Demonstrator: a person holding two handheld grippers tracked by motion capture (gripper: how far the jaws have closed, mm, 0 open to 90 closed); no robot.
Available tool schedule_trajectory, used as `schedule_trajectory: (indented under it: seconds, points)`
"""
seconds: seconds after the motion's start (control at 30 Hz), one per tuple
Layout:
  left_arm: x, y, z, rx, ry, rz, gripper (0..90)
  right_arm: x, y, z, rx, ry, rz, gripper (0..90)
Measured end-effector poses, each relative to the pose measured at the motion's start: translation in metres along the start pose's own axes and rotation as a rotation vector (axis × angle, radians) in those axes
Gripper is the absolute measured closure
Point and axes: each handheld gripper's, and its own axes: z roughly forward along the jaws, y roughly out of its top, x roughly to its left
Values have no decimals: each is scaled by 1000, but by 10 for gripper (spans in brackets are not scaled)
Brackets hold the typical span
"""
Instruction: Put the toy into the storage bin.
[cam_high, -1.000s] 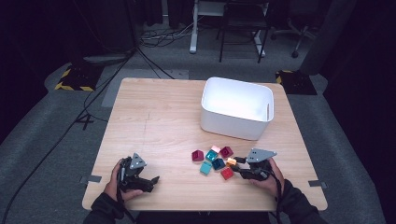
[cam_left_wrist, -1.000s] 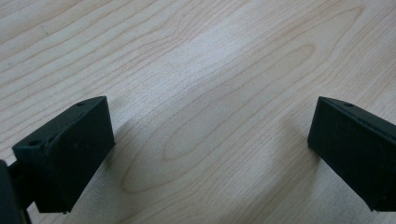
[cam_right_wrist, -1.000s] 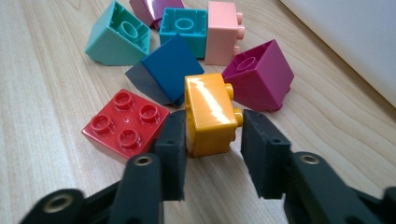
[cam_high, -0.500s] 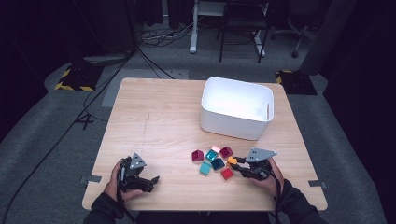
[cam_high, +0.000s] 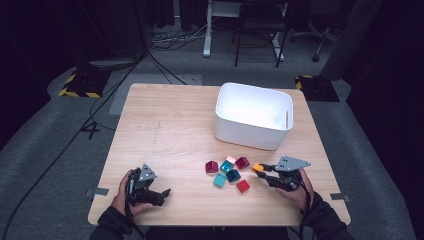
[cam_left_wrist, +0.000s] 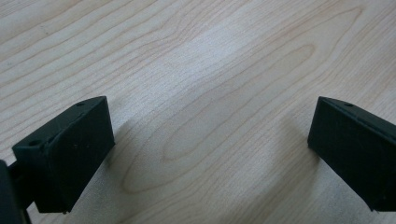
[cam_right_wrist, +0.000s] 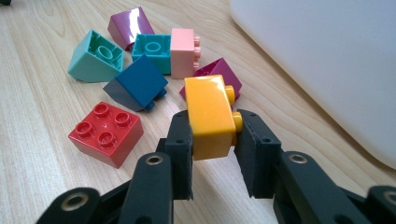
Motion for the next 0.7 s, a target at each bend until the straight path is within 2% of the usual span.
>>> schedule_trajectory:
  seconds: [0.03, 0.1, 0.4, 0.7]
  points:
    - [0, 0, 0, 0, 0, 1, 6, 1, 0, -1, -5, -1, 14, 681]
    - [0, 0, 0, 0, 1, 0, 6, -1, 1, -3, -12, -7, 3, 681]
    - [0, 0, 0, 0, 0, 0, 6, -3, 3, -10, -32, -25, 10, 681]
    - [0, 0, 0, 1, -3, 2, 5, -6, 18, -27, -66, -56, 25, 681]
